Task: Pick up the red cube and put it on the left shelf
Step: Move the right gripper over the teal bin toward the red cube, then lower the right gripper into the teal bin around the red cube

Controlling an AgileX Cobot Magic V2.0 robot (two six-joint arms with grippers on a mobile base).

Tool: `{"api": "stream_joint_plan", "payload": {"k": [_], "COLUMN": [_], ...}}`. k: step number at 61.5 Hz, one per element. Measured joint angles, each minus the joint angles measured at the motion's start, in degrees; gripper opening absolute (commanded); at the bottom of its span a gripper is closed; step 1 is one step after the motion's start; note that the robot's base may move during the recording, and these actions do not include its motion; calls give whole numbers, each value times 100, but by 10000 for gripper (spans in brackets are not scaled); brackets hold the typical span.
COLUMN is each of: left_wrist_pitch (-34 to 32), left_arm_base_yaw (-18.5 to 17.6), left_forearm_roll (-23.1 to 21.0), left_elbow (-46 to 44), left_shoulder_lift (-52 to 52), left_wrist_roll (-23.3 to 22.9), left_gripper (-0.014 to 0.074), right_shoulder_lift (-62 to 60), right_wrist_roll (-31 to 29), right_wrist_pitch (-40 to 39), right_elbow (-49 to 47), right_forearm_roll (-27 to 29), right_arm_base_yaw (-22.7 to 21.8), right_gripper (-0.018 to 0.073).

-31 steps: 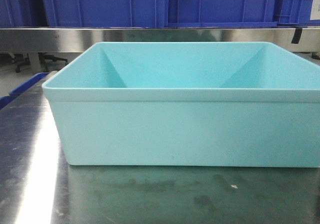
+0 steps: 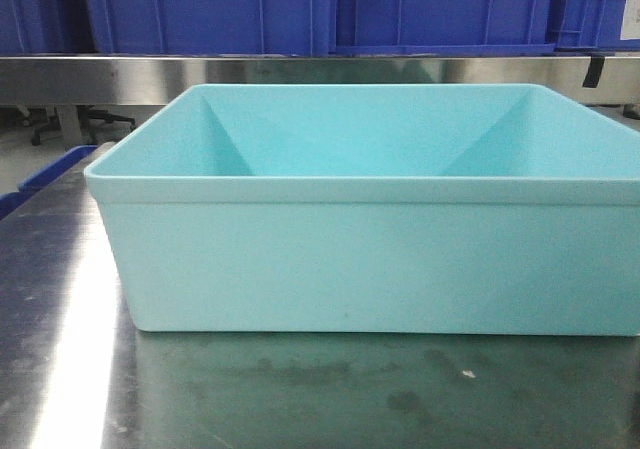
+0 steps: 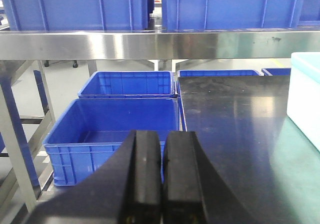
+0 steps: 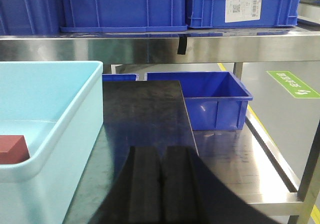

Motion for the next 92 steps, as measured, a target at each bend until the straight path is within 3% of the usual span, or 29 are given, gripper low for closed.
{"api": "stream_joint_plan", "payload": {"k": [17,34,46,57,65,76,92], "left_wrist_pitch": [0,0,0,0,0,0,0], "left_arm_base_yaw": [0,0,0,0,0,0,0], "left_forearm_roll": [0,0,0,0,0,0,0], "left_elbow": [0,0,0,0,0,0,0], "left_shoulder_lift": [0,0,0,0,0,0,0], "left_wrist_roll": [0,0,0,0,0,0,0], "left_gripper": [101,101,101,101,101,101,101], "right_shoulder_lift": [0,0,256,1316,2125,3531,5685], "right_wrist_roll": [0,0,0,0,0,0,-105], "right_wrist_pitch": [-50,-802,186,1526,2239,3349,4223], "right_elbow": [0,-248,-1813,-3437,-4292,-5584,-6978], "right_forearm_roll": [0,0,0,0,0,0,0], "right_arm_base_yaw": [0,0,0,58,520,1508,2864], "right_gripper": [39,39,39,39,39,39,41]}}
